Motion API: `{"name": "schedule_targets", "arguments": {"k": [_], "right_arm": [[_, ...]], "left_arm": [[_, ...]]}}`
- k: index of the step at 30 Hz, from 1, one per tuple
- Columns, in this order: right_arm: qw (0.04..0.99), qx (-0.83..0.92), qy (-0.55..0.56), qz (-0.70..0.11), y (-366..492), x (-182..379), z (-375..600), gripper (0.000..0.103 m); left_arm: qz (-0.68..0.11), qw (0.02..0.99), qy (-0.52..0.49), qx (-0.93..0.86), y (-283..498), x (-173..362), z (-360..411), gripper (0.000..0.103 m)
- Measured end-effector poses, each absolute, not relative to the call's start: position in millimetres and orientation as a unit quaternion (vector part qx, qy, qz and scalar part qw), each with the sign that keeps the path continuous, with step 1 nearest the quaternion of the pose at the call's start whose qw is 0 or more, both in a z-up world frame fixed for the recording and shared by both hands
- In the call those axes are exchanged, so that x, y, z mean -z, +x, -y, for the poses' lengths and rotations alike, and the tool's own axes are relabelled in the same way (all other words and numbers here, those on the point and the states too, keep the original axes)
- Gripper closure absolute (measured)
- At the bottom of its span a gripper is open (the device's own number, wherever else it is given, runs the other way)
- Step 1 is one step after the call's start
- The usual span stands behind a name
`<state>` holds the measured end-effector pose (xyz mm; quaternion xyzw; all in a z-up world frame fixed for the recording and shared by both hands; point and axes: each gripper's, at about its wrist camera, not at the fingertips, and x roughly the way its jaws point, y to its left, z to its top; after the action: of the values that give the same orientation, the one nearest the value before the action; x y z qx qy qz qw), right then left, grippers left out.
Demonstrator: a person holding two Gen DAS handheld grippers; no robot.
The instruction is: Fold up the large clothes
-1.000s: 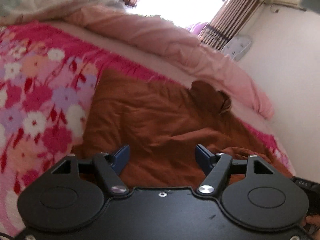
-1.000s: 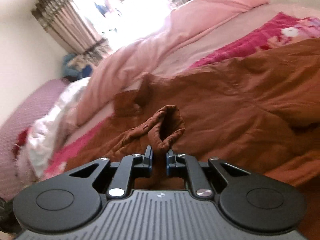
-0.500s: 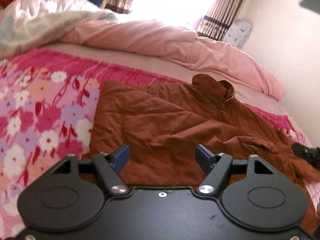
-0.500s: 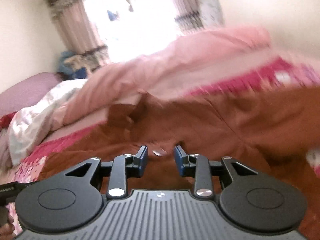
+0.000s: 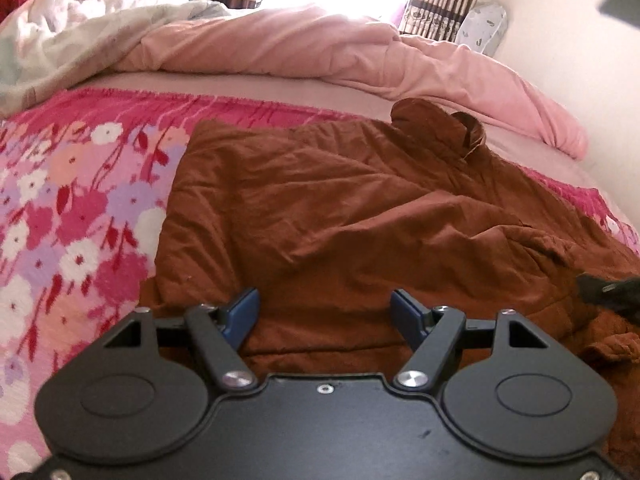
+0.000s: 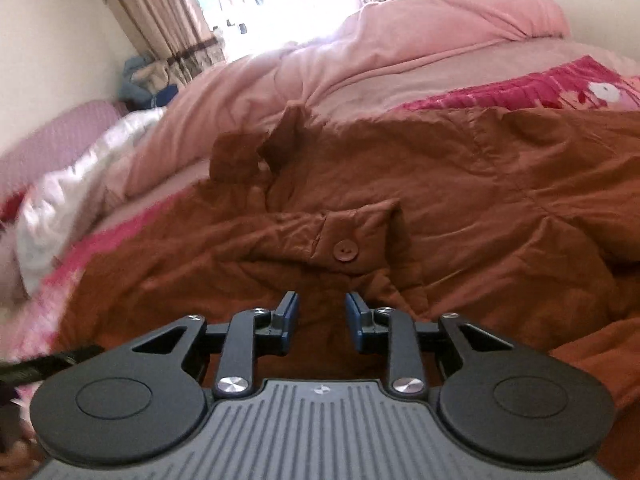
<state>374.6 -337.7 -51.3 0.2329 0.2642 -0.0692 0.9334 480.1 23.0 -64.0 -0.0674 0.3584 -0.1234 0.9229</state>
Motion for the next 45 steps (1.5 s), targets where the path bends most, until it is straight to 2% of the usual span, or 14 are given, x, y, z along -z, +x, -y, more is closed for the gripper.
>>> {"name": "schedule_targets", "arguments": {"k": [4,9,15,22,25,31,34,36,37,38,40,45], "right_arm": [[0.936,0.081,0.284,-0.193,315,27,384,0.041],[0.906,0.190,0.355,-0.132,229,31,495,0.041],[0.842,0.296,0.437,-0.107,160,73,609,0.040],[0.780,0.303,0.545,-0.044,142,113,674,0.040],[0.770,0.303,0.562,-0.011,140,122,691,0.044],[0.757,0.332,0.562,0.012,150,120,719,0.041],[0.755,0.340,0.560,0.016,153,122,724,0.045],[0.758,0.343,0.554,0.014,155,118,721,0.062],[0.765,0.346,0.543,0.013,155,114,718,0.085],[0.772,0.350,0.530,0.014,156,109,715,0.091],[0.790,0.350,0.502,0.020,158,93,709,0.096],[0.854,0.314,0.413,0.034,175,26,663,0.096]], "left_arm": [[-0.344,0.927,-0.069,0.135,471,49,-21,0.030],[-0.339,0.929,-0.058,0.136,467,43,-16,0.030],[-0.346,0.929,-0.054,0.122,470,47,-12,0.030],[-0.356,0.928,-0.041,0.100,476,52,-10,0.029],[-0.359,0.928,-0.036,0.091,479,53,-10,0.030],[-0.359,0.929,-0.027,0.081,483,53,-8,0.029],[-0.360,0.929,-0.027,0.078,484,53,-7,0.030],[-0.360,0.929,-0.026,0.079,483,52,-8,0.030],[-0.360,0.929,-0.026,0.079,483,52,-8,0.029],[-0.360,0.929,-0.027,0.080,482,51,-8,0.029],[-0.357,0.930,-0.027,0.080,480,49,-9,0.029],[-0.349,0.933,-0.036,0.084,476,42,-16,0.029]]}}
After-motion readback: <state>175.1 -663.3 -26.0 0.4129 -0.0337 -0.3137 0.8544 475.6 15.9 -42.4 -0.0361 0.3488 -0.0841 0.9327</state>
